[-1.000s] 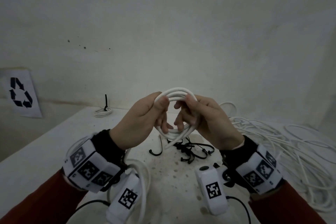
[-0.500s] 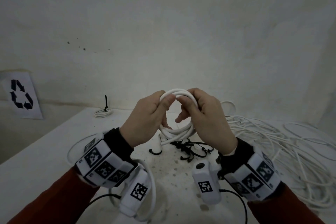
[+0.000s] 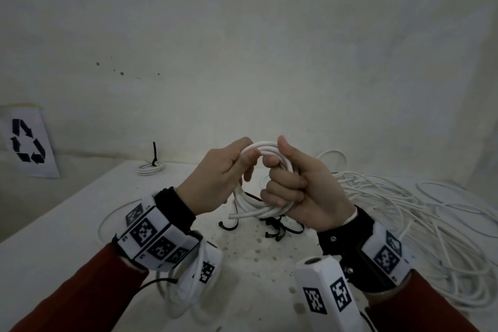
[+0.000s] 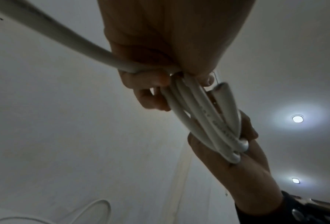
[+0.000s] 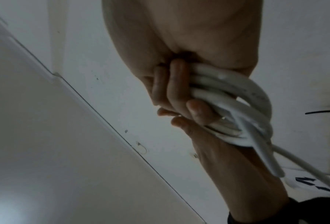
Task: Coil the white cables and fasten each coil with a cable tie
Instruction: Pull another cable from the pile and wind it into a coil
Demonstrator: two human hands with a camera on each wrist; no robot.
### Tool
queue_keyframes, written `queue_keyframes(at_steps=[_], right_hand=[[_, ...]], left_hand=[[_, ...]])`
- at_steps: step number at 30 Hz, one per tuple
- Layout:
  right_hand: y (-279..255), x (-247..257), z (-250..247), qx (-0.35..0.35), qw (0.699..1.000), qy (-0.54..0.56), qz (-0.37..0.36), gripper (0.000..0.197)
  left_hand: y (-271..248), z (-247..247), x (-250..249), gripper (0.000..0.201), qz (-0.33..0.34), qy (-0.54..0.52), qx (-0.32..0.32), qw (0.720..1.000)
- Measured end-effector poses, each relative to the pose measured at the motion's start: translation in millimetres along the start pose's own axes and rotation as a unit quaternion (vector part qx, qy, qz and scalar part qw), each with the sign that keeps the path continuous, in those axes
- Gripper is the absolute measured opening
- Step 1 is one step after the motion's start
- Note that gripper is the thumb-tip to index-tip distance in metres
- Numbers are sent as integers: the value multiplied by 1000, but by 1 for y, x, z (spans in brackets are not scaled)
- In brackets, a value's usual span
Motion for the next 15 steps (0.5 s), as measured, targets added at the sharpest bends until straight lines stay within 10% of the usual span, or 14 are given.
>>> queue_keyframes(at_steps=[15], right_hand=[[-25, 42, -5, 37, 988, 132, -72, 42]], left_hand=[[-4, -17, 27, 28, -65, -114, 84, 988]])
Point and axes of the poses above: each hand's wrist, its own y-axis towards the middle knuckle, its own z-axis out of the palm, x = y × z, the point moved 6 cm from there along y, towards the middle knuckle, and after that the axes turned 9 degrees about -z, right-handed, at the moved point
